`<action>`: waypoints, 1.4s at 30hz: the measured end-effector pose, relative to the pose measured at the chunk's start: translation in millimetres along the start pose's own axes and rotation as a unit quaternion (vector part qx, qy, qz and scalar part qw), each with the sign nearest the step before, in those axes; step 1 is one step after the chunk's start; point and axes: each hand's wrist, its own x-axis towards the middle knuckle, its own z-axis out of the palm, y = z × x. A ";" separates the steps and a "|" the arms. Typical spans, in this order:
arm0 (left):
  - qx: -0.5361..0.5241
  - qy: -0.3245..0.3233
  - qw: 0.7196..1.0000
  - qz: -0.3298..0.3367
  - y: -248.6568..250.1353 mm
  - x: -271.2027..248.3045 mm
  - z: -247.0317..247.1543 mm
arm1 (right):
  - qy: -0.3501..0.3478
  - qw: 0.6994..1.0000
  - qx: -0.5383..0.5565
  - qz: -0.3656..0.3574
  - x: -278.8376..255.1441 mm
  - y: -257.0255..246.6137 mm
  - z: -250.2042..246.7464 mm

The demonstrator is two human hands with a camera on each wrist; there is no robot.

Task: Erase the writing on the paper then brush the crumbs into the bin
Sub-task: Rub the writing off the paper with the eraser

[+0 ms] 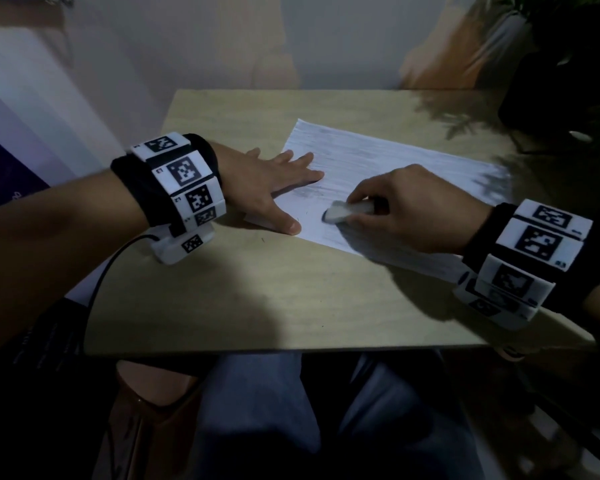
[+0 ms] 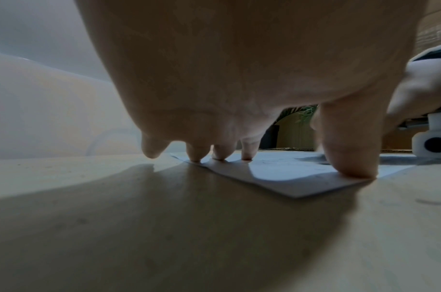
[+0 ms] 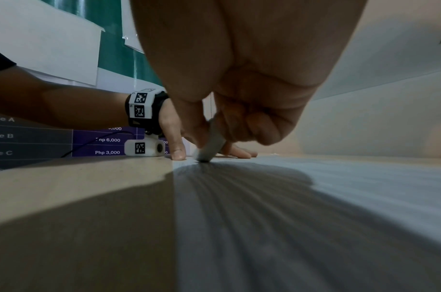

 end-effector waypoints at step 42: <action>0.005 -0.009 1.000 0.004 -0.4 0.8 -0.9 | -0.005 1.000 0.006 -0.001 8.5 1.5 6.0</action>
